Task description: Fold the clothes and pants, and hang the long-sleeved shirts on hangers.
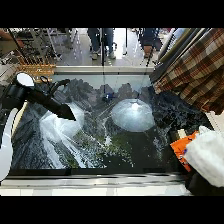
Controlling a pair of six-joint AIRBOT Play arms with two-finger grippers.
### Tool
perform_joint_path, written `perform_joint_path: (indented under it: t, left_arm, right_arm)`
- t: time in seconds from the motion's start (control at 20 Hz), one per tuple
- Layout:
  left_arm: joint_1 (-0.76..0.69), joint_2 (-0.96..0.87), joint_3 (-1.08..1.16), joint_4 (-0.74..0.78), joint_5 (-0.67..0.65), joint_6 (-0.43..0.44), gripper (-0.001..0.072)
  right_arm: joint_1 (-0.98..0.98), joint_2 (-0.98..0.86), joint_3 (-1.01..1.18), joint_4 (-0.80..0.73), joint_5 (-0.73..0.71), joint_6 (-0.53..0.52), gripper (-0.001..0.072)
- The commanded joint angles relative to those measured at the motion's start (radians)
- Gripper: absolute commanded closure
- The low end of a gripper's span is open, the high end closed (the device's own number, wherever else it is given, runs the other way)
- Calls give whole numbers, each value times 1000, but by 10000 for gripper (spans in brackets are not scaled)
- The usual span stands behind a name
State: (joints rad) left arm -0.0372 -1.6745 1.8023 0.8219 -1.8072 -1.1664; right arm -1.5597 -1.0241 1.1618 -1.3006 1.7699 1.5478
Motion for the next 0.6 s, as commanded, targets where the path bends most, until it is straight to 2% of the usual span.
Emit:
perform_joint_path:
  t: [0.0, 0.05, 0.1, 0.2, 0.25, 0.35, 0.45, 0.55]
  left_arm:
    - [0, 1, 0, 0, 0, 4, 685]
    - [0, 1, 0, 0, 0, 3, 684]
    - [0, 1, 0, 0, 0, 3, 684]
    - [0, 1, 0, 0, 0, 3, 685]
    - [0, 1, 0, 0, 0, 3, 685]
    - [0, 1, 0, 0, 0, 3, 684]
    - [0, 1, 0, 35, 14, -5, 685]
    - [0, 4, 0, 207, 76, -71, 686]
  right_arm:
    - [-42, -29, -188, -231, -173, -13, 700]
    - [-41, -48, -212, -232, -219, -13, 696]
    - [-41, -70, -211, -227, -254, -13, 639]
    - [-41, -99, -174, -196, -309, -28, 142]
    - [-41, -99, -138, -165, -332, -56, 103]
    - [-41, -97, -31, 10, -364, -90, 103]
    - [-32, -97, 64, 398, -414, -138, 123]
    - [57, -97, 99, 759, -454, -246, 142]
